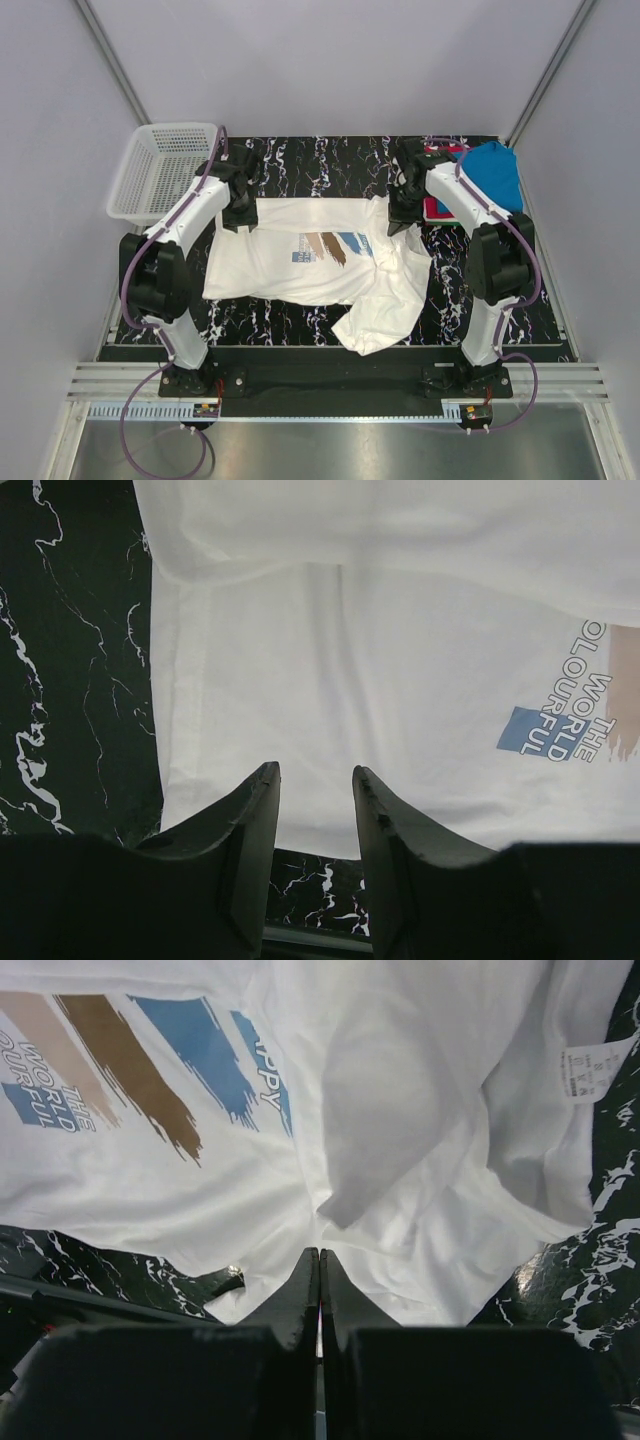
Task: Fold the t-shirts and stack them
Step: Fold the tshirt
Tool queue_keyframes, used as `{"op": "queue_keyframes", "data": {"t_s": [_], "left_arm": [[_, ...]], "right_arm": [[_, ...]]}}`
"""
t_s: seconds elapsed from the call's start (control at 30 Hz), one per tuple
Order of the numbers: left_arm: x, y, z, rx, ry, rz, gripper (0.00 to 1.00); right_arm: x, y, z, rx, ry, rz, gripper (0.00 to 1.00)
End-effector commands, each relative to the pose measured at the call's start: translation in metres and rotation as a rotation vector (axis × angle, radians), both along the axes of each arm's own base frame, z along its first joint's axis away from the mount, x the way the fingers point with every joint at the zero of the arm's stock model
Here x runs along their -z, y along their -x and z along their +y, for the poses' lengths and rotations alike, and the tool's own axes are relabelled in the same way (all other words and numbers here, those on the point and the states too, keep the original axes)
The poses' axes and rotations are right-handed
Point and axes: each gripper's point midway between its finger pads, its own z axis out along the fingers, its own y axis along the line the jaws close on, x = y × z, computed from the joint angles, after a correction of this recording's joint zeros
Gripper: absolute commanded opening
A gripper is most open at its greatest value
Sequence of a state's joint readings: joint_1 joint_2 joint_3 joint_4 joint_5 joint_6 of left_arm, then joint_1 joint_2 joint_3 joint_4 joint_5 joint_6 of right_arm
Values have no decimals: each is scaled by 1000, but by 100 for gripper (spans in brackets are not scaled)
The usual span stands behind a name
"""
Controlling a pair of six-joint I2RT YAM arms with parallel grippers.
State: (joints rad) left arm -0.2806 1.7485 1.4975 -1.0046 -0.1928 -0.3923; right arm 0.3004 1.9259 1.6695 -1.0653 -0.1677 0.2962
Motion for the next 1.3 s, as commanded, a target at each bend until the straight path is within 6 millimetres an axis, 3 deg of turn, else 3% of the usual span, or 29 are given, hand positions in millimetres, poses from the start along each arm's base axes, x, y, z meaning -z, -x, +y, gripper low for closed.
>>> {"op": "queue_keyframes", "data": {"t_s": [0.0, 0.27, 0.4, 0.5, 0.63, 0.77, 1.13, 1.27], "left_arm": [[-14, -15, -9, 21, 27, -51, 40], [-16, -18, -9, 24, 23, -58, 40], [-14, -17, -9, 25, 24, -51, 40], [-13, -17, -8, 28, 19, -50, 39], [-13, -17, -7, 34, 13, -49, 39], [-11, -18, -8, 39, 11, -44, 39], [-6, -16, -3, 50, -12, -29, 39], [-2, -14, -3, 48, -12, -17, 39]], "right_arm": [[-13, 20, 15, -20, -48, 24, 0], [-12, 42, 35, -52, -60, 60, 0], [-12, 39, 23, -32, 7, 22, 0], [-17, 31, 16, -14, 50, -20, 29], [-22, 31, 15, 25, 51, -29, 29], [-8, 35, 10, 24, 79, -3, 29], [16, 16, -9, 32, 211, -31, 30], [24, 11, -11, 36, 221, -23, 38]]}}
